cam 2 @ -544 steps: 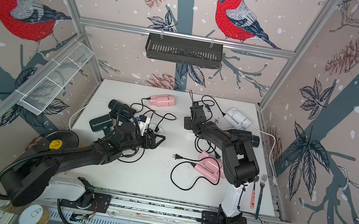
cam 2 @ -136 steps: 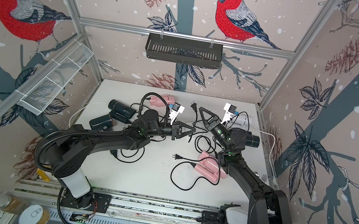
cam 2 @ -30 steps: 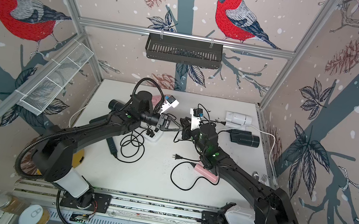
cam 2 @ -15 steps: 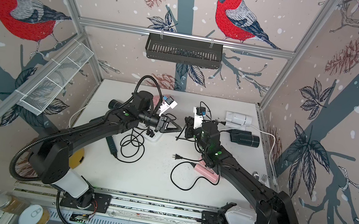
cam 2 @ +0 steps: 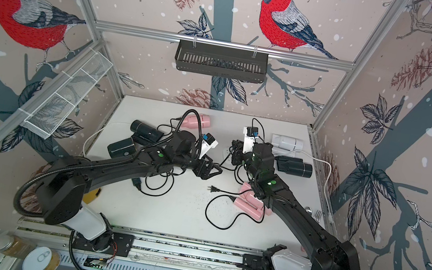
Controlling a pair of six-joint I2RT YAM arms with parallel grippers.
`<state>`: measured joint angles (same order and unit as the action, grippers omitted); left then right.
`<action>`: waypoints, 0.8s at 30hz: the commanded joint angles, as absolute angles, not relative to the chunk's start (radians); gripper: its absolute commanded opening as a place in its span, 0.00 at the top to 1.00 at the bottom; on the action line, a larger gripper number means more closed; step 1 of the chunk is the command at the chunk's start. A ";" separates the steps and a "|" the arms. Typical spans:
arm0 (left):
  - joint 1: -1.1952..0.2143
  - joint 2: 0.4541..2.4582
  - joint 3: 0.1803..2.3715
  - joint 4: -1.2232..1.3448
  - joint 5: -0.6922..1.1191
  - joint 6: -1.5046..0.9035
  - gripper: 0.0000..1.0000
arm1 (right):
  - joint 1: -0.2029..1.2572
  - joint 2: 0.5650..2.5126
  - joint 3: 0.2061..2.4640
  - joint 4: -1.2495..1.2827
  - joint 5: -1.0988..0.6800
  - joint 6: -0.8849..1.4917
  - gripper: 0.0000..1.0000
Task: Charge the blow dryers
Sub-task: Adjust the plug.
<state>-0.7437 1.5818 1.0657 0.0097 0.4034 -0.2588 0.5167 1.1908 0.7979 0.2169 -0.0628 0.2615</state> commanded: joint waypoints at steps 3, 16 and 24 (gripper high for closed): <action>-0.744 1.711 1.152 0.057 0.239 -0.318 0.18 | 0.494 1.187 0.818 0.196 -0.131 0.278 0.88; -0.629 1.956 1.373 0.134 0.090 -0.446 0.19 | 0.431 1.190 0.852 0.220 -0.216 0.305 0.89; -0.599 2.091 1.537 0.184 0.204 -0.404 0.15 | 0.372 1.281 0.906 0.271 -0.310 0.348 0.89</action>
<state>-0.6048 2.0651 1.4998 0.1360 0.1814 -0.4191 0.3843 1.2480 0.8799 0.2123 -0.2527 0.3195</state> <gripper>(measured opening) 0.845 0.157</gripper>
